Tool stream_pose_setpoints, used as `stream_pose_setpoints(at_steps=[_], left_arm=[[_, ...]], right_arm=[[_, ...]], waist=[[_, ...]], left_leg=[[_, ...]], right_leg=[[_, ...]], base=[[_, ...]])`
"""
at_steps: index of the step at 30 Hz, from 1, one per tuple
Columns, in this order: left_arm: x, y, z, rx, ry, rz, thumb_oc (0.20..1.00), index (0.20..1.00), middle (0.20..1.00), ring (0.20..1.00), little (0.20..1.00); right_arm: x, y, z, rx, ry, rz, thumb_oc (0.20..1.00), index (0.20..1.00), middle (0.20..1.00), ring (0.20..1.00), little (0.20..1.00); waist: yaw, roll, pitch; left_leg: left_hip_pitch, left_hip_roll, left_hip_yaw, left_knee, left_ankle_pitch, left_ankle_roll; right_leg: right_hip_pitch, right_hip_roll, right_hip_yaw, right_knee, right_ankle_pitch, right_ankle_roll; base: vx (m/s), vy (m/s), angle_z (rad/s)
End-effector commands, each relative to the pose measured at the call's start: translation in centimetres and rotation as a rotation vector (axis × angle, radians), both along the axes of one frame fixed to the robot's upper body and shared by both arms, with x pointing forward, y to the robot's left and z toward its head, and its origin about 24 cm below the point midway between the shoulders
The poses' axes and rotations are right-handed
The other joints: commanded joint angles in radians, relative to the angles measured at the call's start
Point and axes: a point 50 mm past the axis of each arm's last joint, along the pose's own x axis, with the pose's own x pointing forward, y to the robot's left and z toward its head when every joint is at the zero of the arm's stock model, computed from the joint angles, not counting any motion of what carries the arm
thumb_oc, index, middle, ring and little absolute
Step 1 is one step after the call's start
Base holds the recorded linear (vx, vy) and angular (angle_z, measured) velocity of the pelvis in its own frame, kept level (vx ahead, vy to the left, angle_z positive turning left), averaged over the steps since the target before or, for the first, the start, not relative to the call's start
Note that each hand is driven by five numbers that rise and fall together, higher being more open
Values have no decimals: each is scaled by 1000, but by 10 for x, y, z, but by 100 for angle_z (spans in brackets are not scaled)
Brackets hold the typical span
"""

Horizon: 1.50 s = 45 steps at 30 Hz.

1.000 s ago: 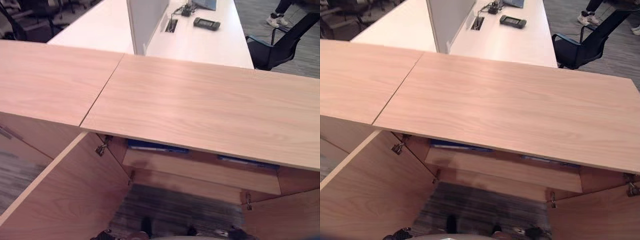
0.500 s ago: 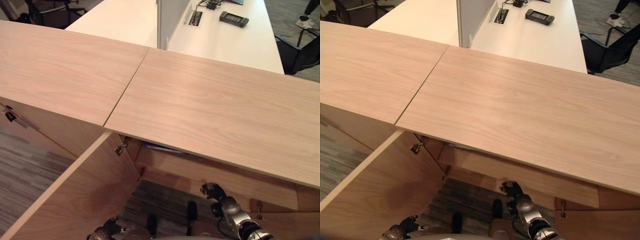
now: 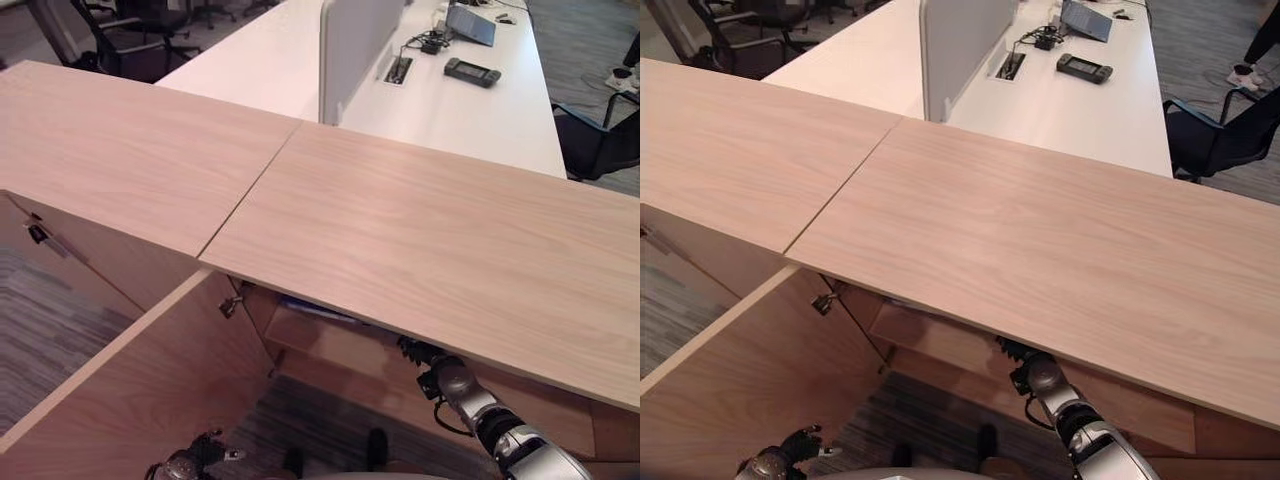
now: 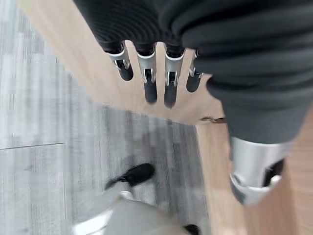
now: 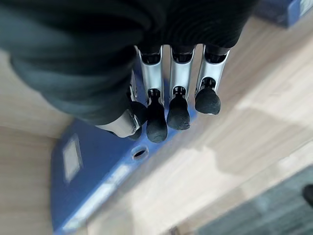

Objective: Put the empty folder in the office cabinet

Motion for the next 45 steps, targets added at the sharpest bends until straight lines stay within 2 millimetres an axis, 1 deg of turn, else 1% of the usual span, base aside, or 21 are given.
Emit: stream_pose_setpoints(at_steps=[1, 2, 3, 4, 5, 7, 9, 13, 18, 19, 20, 23, 24, 27, 30, 31, 34, 36, 41, 43, 45], left_arm=[[26, 0, 10, -30, -87, -15, 1000, 1000, 1000, 1000, 1000], [32, -1, 13, -36, -106, -18, 1000, 1000, 1000, 1000, 1000], [32, -1, 13, -36, -106, -18, 1000, 1000, 1000, 1000, 1000], [51, -4, 20, -44, -159, -25, 1000, 1000, 1000, 1000, 1000], [52, -4, 20, -44, -159, -25, 1000, 1000, 1000, 1000, 1000], [78, -14, 30, -60, -232, -37, 1000, 1000, 1000, 1000, 1000], [79, -7, 36, -58, -262, -56, 1000, 1000, 1000, 1000, 1000], [96, -26, 44, -101, -350, -84, 1000, 1000, 1000, 1000, 1000], [132, -46, 73, -183, -513, -127, 1000, 1000, 1000, 1000, 1000], [143, -53, 85, -211, -571, -161, 1000, 1000, 1000, 1000, 1000], [143, -53, 85, -211, -571, -162, 1000, 1000, 1000, 1000, 1000], [157, -68, 109, -288, -669, -221, 1000, 1000, 1000, 1000, 1000], [158, -68, 109, -288, -669, -221, 1000, 1000, 1000, 1000, 1000], [167, -84, 130, -371, -739, -280, 1000, 1000, 1000, 1000, 1000], [171, -94, 141, -418, -772, -327, 1000, 1000, 1000, 1000, 1000], [171, -94, 142, -418, -772, -327, 1000, 1000, 1000, 1000, 1000], [173, -106, 155, -464, -803, -395, 1000, 1000, 1000, 1000, 1000], [173, -110, 158, -478, -802, -418, 1000, 1000, 1000, 1000, 1000], [168, -114, 158, -495, -787, -455, 1000, 1000, 1000, 1000, 1000], [167, -115, 157, -496, -776, -465, 1000, 1000, 1000, 1000, 1000], [165, -115, 155, -495, -766, -476, 1000, 1000, 1000, 1000, 1000]], right_arm=[[30, 2, 20, -48, -56, 36, 200, 200, 200, 200, 200], [31, 1, 19, -50, -49, 29, 200, 200, 200, 200, 200], [31, 1, 19, -50, -49, 29, 200, 200, 200, 200, 200], [31, -1, 17, -65, -28, 16, 200, 200, 200, 200, 200], [31, -1, 18, -65, -29, 16, 200, 200, 200, 200, 200], [35, -3, 19, -79, -25, 2, 200, 200, 200, 200, 200], [44, -7, 29, -92, -64, 0, 200, 200, 200, 200, 200], [54, -5, 38, -86, -113, -41, 200, 200, 200, 200, 200], [69, -11, 54, -105, -158, -79, 200, 200, 200, 200, 200], [74, -15, 61, -119, -175, -92, 200, 200, 200, 200, 200], [74, -15, 61, -119, -175, -92, 200, 200, 200, 200, 200], [85, -24, 77, -145, -210, -117, 200, 200, 200, 200, 200], [86, -24, 77, -145, -211, -117, 200, 200, 200, 200, 200], [98, -40, 99, -170, -262, -165, 200, 200, 200, 200, 200], [107, -50, 117, -191, -307, -192, 200, 200, 200, 200, 200], [107, -50, 118, -191, -308, -193, 200, 200, 200, 200, 200], [118, -69, 148, -221, -378, -247, 200, 200, 200, 200, 200], [121, -79, 160, -240, -400, -272, 200, 200, 200, 200, 200], [128, -100, 201, -301, -491, -317, 200, 200, 200, 200, 200], [131, -109, 223, -328, -540, -339, 200, 200, 200, 200, 200], [131, -118, 236, -342, -567, -363, 200, 200, 200, 200, 200]], waist=[[24, 19, 54], [25, 21, 58], [25, 21, 58], [34, 25, 66], [33, 25, 66], [39, 26, 78], [49, 33, 93], [69, 46, 133], [90, 65, 178], [99, 74, 191], [99, 74, 190], [112, 90, 218], [112, 90, 218], [124, 104, 243], [130, 111, 261], [130, 112, 260], [141, 124, 282], [145, 127, 285], [150, 131, 292], [152, 132, 295], [154, 131, 295]], left_leg=[[-39, 18, 2, 9, -16, -25], [-48, 18, -7, 11, -12, -25], [-48, 18, -7, 11, -12, -25], [-66, 16, -23, 11, -4, -27], [-67, 16, -24, 11, -4, -27], [-95, 15, -51, 13, 8, -31], [-121, 14, -67, 15, 19, -33], [-181, 8, -98, 23, 40, -40], [-250, 4, -118, 30, 66, -51], [-267, 3, -122, 32, 73, -55], [-268, 3, -123, 32, 73, -55], [-303, 4, -129, 33, 88, -63], [-304, 4, -129, 34, 88, -63], [-331, 6, -134, 30, 103, -69], [-344, 9, -134, 29, 106, -77], [-348, 8, -134, 29, 111, -76], [-364, 7, -136, 26, 116, -82], [-370, 7, -138, 25, 119, -83], [-379, 6, -145, 23, 122, -85], [-381, 7, -148, 23, 123, -86], [-382, 6, -150, 22, 124, -87]], right_leg=[[60, -59, -4, 80, -150, 104], [55, -59, -12, 84, -153, 103], [55, -59, -12, 84, -153, 103], [47, -59, -27, 89, -156, 100], [47, -59, -28, 90, -157, 100], [33, -61, -52, 96, -160, 98], [16, -64, -68, 105, -160, 97], [-30, -70, -91, 124, -161, 93], [-85, -73, -108, 144, -163, 89], [-98, -75, -116, 148, -162, 88], [-99, -75, -116, 148, -162, 88], [-127, -78, -123, 157, -163, 87], [-128, -78, -123, 158, -163, 87], [-158, -77, -134, 172, -167, 85], [-172, -79, -140, 185, -177, 83], [-175, -79, -141, 182, -172, 83], [-197, -78, -148, 199, -183, 79], [-204, -78, -150, 201, -185, 78], [-215, -78, -159, 211, -192, 78], [-221, -78, -162, 219, -196, 76], [-222, -78, -166, 221, -198, 76]], base=[[-53, -11, 42], [-40, -9, 43], [-48, -27, 32], [-27, -23, 29], [-45, -30, 30], [-58, -32, 30], [-85, -23, 40], [-115, -14, 29], [-106, -9, 24], [-63, -6, 18], [-80, -12, 20], [-58, -6, 10], [-43, -10, 2], [-52, -13, 4], [-33, -13, 6], [-23, -21, 3], [-45, -13, 6], [-18, -12, 7], [-5, -13, 11], [3, 2, 17], [12, -4, 7]])
